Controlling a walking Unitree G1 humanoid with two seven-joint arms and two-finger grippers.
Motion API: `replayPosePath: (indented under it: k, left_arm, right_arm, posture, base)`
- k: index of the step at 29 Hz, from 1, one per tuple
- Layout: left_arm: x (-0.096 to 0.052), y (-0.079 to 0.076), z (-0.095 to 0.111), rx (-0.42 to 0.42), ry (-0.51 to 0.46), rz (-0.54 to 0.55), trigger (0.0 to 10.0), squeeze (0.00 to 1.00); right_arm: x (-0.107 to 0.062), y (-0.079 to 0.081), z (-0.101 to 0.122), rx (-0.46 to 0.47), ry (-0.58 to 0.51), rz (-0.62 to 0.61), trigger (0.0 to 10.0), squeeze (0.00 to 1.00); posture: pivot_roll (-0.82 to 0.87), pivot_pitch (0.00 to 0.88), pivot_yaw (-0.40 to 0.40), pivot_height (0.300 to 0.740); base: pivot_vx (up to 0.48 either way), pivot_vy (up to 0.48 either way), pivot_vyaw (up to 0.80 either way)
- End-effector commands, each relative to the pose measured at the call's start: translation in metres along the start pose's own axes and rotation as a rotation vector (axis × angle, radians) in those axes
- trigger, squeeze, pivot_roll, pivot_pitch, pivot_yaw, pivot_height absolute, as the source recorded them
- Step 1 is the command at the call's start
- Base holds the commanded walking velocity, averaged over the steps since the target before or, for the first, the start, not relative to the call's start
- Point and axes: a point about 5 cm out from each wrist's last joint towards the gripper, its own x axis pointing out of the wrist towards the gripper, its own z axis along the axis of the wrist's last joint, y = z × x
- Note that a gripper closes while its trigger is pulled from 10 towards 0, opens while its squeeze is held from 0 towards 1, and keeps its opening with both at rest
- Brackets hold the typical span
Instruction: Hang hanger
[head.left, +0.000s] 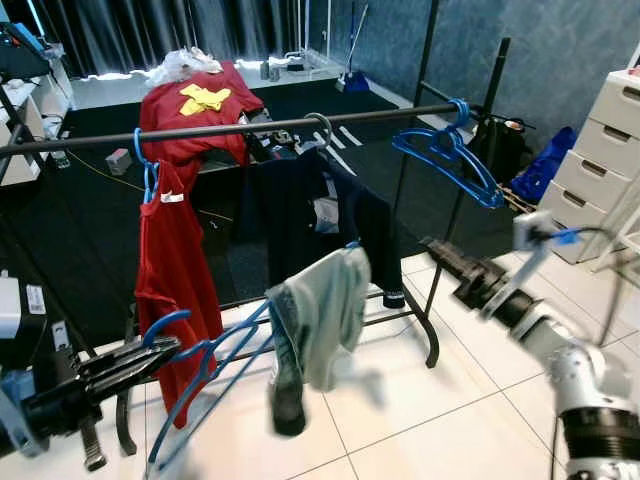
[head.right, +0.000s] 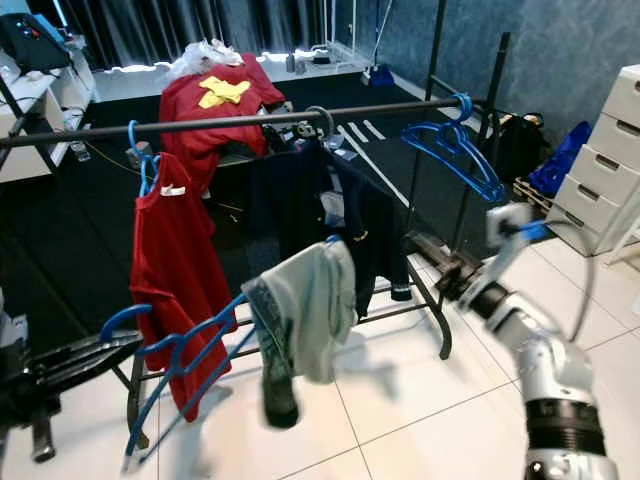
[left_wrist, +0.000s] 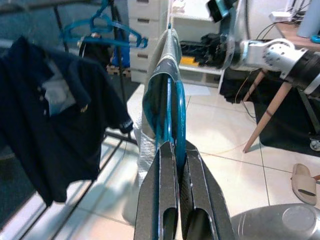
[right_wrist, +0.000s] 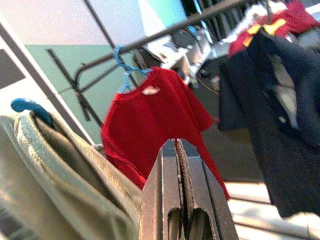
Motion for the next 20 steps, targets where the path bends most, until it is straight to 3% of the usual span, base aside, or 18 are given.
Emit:
replayPosePath:
  k: [1, 11, 14, 20]
  left_arm:
    - [0.004, -0.002, 0.004, 0.011, -0.001, -0.032, 10.0, 0.0]
    - [0.009, -0.004, 0.011, 0.033, -0.017, -0.069, 10.0, 0.0]
    - [0.009, -0.004, 0.012, 0.039, -0.015, -0.071, 10.0, 0.0]
    - [0.009, -0.003, 0.016, 0.05, -0.018, -0.079, 10.0, 0.0]
  right_arm:
    - [0.003, 0.006, 0.005, -0.008, -0.017, 0.055, 10.0, 1.0]
    - [0.003, 0.021, 0.01, 0.011, -0.044, 0.199, 10.0, 1.0]
    - [-0.007, 0.034, 0.01, 0.038, -0.007, 0.337, 10.0, 1.0]
    - [-0.031, 0.033, 0.019, 0.055, 0.028, 0.399, 10.0, 1.0]
  posture:
    - [-0.07, 0.0, 0.01, 0.74]
    - [-0.07, 0.0, 0.009, 0.74]
    - [-0.07, 0.0, 0.01, 0.74]
    - [-0.07, 0.0, 0.015, 0.74]
  base:
    - [0.0, 0.0, 0.0]
    - [0.0, 0.0, 0.0]
    - [0.0, 0.0, 0.0]
    - [0.0, 0.0, 0.0]
